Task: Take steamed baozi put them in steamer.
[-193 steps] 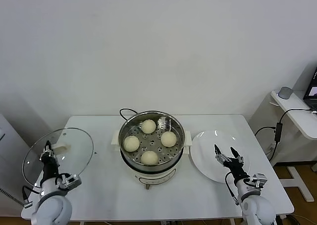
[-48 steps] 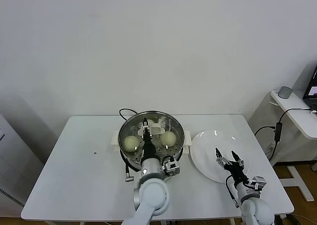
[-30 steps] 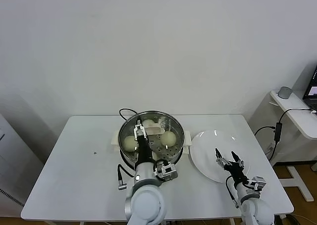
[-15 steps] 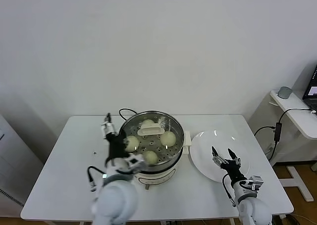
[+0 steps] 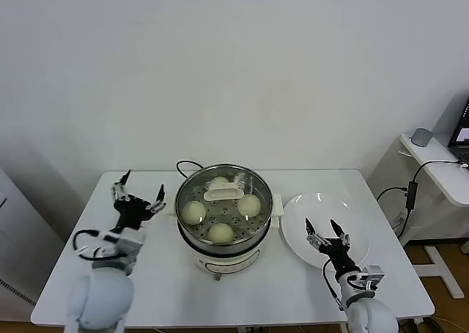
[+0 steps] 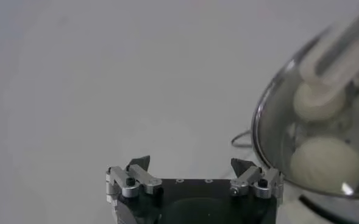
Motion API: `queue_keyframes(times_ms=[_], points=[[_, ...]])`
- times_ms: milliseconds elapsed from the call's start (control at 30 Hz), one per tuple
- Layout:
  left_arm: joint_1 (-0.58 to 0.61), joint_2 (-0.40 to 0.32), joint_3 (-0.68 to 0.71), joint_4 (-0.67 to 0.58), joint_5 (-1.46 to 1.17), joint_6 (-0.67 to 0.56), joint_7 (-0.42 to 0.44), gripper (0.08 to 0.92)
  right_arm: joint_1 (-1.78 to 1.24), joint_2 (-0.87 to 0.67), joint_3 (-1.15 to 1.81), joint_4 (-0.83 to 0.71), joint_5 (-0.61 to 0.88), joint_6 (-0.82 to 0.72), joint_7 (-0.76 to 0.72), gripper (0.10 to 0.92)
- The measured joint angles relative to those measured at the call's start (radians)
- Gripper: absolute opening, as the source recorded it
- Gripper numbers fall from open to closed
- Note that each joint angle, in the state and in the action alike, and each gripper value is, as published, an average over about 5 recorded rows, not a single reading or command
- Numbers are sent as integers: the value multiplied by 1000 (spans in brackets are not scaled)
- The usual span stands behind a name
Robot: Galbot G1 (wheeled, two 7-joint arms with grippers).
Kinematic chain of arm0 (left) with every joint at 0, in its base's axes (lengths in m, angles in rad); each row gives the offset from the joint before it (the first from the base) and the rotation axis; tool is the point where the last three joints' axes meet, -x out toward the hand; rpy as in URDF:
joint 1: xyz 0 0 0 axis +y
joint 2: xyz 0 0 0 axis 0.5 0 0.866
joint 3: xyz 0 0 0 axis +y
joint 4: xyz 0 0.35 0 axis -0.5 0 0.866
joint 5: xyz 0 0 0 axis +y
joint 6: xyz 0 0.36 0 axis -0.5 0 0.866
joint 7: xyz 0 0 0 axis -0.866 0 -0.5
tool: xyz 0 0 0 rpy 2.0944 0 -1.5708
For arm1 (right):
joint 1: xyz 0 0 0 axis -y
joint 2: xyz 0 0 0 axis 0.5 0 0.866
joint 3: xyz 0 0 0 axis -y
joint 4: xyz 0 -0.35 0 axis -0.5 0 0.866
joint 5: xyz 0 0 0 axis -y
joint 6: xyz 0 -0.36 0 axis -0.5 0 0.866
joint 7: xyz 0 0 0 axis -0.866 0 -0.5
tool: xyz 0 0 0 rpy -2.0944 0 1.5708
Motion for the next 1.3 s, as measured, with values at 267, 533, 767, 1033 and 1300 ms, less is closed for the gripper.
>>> queue_keyframes(times_ms=[267,533,767,1033,1300], points=[[93,15,-84,53,-241,-169,-56,823,-51,21,-6,58,-41,-14,16,823],[193,4,-101,75,-361,-160,-60,823,-106,24,-4,131,-80,-44,30,823],[257,-10,-101,77,-395,-126,-48,823,-133,26,5,176,-99,-65,35,823],[297,-16,-102,76,-413,-104,-40,823,-148,30,5,206,-114,-78,35,823],[303,-19,-106,76,-425,-95,-39,823,-153,36,5,217,-129,-86,35,823]])
